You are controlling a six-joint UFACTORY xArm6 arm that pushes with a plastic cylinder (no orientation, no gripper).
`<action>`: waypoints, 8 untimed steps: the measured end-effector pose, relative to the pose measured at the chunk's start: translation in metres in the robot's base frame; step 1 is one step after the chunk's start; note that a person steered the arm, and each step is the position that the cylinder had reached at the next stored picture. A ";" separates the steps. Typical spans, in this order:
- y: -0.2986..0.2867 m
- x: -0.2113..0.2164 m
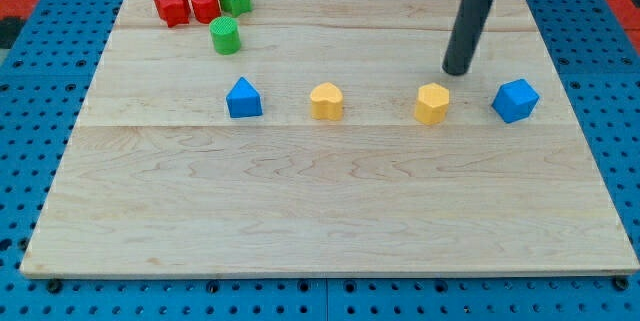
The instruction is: Arrange the red and green blocks in a diagonal line
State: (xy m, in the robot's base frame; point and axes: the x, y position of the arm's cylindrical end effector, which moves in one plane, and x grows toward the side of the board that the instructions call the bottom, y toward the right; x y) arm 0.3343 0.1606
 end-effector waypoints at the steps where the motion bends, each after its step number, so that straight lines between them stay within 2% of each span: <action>1: -0.076 -0.031; 2: -0.157 -0.054; 4: -0.299 -0.055; 6: -0.321 -0.065; 7: -0.351 -0.029; 8: -0.355 0.028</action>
State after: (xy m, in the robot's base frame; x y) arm 0.3627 -0.1942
